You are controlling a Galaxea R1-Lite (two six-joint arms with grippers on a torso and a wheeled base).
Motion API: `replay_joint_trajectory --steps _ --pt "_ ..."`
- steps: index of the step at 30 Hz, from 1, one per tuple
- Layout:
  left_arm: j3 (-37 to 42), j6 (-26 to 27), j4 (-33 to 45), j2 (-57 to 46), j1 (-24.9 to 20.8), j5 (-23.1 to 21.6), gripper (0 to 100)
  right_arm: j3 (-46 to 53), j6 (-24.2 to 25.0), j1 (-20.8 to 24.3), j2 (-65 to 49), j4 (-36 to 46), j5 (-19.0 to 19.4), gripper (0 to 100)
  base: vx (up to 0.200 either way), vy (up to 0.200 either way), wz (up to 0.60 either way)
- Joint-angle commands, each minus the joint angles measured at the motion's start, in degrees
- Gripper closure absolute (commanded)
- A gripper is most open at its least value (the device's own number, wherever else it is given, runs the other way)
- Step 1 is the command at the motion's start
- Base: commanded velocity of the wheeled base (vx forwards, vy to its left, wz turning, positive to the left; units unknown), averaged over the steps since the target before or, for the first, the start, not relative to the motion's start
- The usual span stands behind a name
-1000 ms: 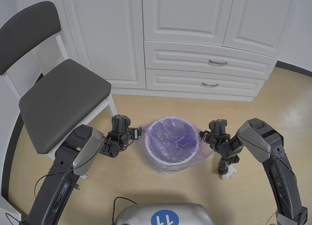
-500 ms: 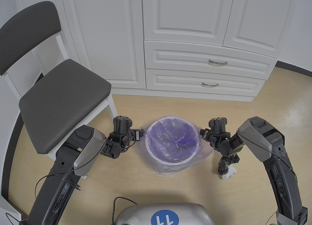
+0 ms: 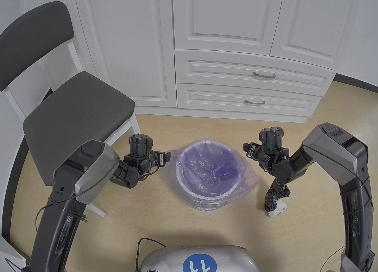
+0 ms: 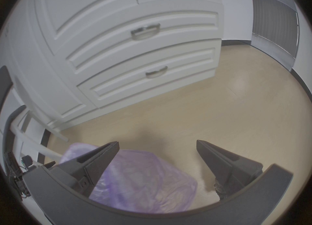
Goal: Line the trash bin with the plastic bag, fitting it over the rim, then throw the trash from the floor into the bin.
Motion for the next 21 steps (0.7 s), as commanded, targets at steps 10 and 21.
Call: replay_joint_trajectory --steps 10,21 --pt "21.03 10.97 -5.14 -13.51 2.99 -11.33 0 15.4 -6.39 10.28 -6.65 -14.55 0.14 0 0.0 0.0 0.0" --pt "19.97 13.7 -5.58 -6.4 3.17 -15.28 0 15.23 -6.48 10.37 -6.39 -15.6 -0.21 0 0.0 0.0 0.0"
